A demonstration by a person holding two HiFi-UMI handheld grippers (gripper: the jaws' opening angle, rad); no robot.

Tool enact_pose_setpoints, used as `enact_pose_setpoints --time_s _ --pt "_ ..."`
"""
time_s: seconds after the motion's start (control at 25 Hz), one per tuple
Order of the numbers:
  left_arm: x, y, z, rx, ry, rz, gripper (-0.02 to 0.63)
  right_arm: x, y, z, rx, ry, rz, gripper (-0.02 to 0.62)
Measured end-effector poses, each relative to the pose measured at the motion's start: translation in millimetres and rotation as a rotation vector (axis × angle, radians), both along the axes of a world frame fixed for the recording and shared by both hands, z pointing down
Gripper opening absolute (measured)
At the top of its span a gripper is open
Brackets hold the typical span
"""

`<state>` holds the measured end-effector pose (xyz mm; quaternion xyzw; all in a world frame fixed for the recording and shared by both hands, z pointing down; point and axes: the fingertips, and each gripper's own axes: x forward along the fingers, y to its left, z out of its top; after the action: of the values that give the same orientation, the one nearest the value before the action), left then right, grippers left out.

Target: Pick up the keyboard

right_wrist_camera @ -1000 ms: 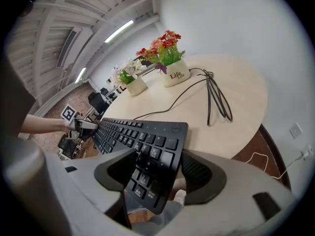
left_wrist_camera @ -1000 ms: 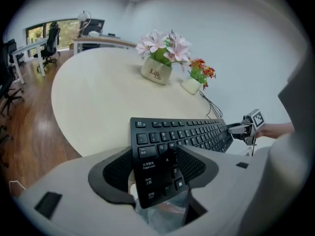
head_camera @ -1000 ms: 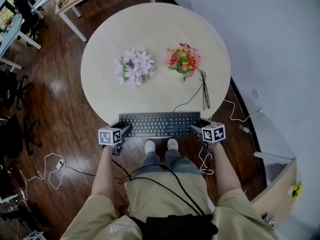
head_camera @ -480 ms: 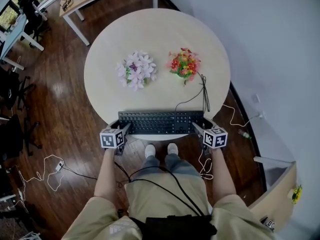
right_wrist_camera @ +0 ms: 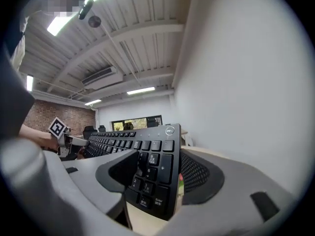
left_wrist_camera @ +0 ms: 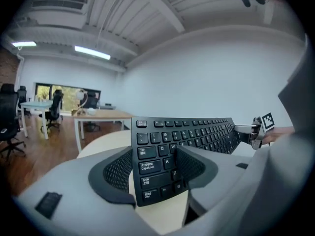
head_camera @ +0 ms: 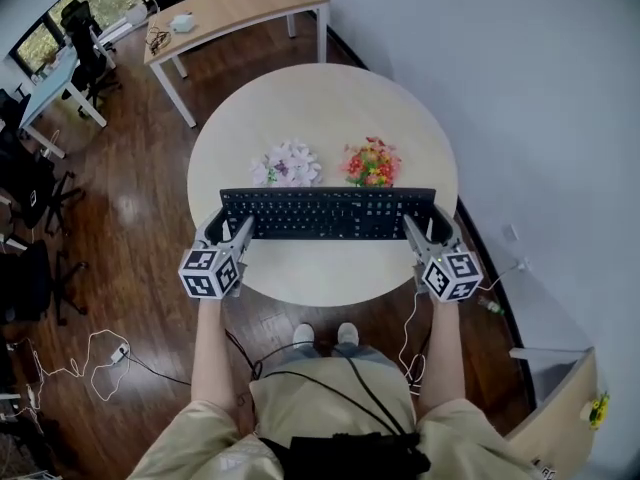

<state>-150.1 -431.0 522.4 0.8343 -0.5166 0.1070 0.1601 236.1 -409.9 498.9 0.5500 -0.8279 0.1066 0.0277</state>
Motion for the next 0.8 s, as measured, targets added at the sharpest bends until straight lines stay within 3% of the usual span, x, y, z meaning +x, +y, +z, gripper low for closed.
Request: enact_pose_setpoints --time_s 0.2,0.4,0.56,0.8 --pt "4 -8 -116 0.231 -0.012 -0.022 0.256 6 -11 -112 0.218 -0.005 0.003 0.273" --pt "-7 8 -178 0.391 -0.036 -0.028 0.256 -3 6 -165 0.352 -0.019 -0.008 0.273" --pt "-12 14 -193 0.439 -0.046 -0.028 0.257 -9 11 -179 0.394 -0.018 -0.011 0.273" --pt "-12 14 -189 0.426 -0.035 -0.032 0.258 -8 11 -182 0.390 0.000 0.003 0.272"
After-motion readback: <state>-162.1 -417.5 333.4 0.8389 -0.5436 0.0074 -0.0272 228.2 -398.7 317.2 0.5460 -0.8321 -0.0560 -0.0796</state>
